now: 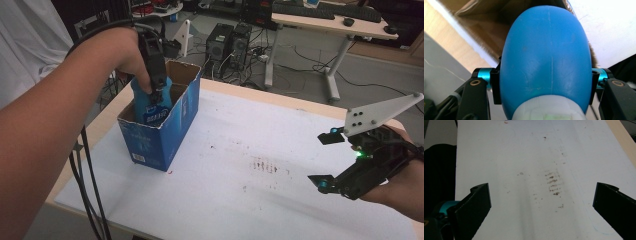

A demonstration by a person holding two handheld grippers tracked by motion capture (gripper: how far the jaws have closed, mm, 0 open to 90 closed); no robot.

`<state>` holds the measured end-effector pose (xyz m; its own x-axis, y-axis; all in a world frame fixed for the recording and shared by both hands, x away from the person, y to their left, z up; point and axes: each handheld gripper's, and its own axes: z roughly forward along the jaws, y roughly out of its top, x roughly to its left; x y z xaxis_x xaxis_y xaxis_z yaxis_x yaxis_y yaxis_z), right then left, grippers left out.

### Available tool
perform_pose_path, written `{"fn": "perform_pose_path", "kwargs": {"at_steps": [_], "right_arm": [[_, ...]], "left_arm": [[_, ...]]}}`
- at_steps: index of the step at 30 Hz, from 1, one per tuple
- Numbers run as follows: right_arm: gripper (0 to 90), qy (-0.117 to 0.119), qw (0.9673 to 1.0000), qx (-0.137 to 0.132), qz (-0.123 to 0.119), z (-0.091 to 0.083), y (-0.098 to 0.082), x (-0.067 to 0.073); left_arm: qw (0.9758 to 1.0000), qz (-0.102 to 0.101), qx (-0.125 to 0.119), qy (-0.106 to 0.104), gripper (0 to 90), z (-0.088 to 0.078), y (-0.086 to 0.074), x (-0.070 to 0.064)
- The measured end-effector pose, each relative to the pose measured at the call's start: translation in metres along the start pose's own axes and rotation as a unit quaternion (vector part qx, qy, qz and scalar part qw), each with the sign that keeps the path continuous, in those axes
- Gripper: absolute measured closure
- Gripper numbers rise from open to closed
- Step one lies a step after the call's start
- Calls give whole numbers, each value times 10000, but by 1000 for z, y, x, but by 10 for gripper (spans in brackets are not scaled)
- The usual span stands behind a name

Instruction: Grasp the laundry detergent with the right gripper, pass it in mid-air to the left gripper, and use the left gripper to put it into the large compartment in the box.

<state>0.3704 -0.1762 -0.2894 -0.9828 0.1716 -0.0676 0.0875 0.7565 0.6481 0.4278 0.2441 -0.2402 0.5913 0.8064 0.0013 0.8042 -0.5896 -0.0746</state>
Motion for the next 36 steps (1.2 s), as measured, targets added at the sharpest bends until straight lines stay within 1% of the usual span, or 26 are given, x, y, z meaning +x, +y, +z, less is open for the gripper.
{"fn": "perform_pose_path", "kwargs": {"at_steps": [3,4,9,14,18,20,24,25,27,29,32,33,35,36], "right_arm": [[9,5,10000,26,12,1,0,0],[9,9,10000,25,10,1,0,0],[9,7,10000,65,24,3,1,0],[9,17,9999,105,27,5,0,0],[9,26,9999,147,46,8,-1,0],[9,29,9998,166,56,9,-1,0],[9,34,9998,182,64,10,0,0],[9,37,9998,186,54,10,0,0],[9,38,9998,195,50,10,1,0],[9,44,9998,208,58,11,1,0],[9,58,9997,215,49,12,0,0],[9,64,9997,223,45,13,0,0],[9,63,9997,234,41,13,0,0],[9,67,9997,252,40,14,0,0]], "left_arm": [[9998,202,-67,-4,386,11,0,1],[9995,313,-18,6,385,14,1,1],[9985,551,-39,7,385,33,2,2],[9962,866,-38,26,385,49,3,3],[9948,1021,-39,30,385,57,4,4],[9943,1058,-135,-1,385,57,4,5],[9931,1167,-118,-47,384,58,6,7],[9934,1140,-149,-55,383,59,6,7],[9933,1146,-130,-61,382,58,7,7],[9938,1105,-114,-88,376,58,7,7],[9943,1060,-133,-5,332,54,6,8],[9946,1027,-175,0,314,53,5,8],[9947,1009,-192,-33,308,50,3,8],[9944,1031,-217,-16,294,48,2,8]]}}
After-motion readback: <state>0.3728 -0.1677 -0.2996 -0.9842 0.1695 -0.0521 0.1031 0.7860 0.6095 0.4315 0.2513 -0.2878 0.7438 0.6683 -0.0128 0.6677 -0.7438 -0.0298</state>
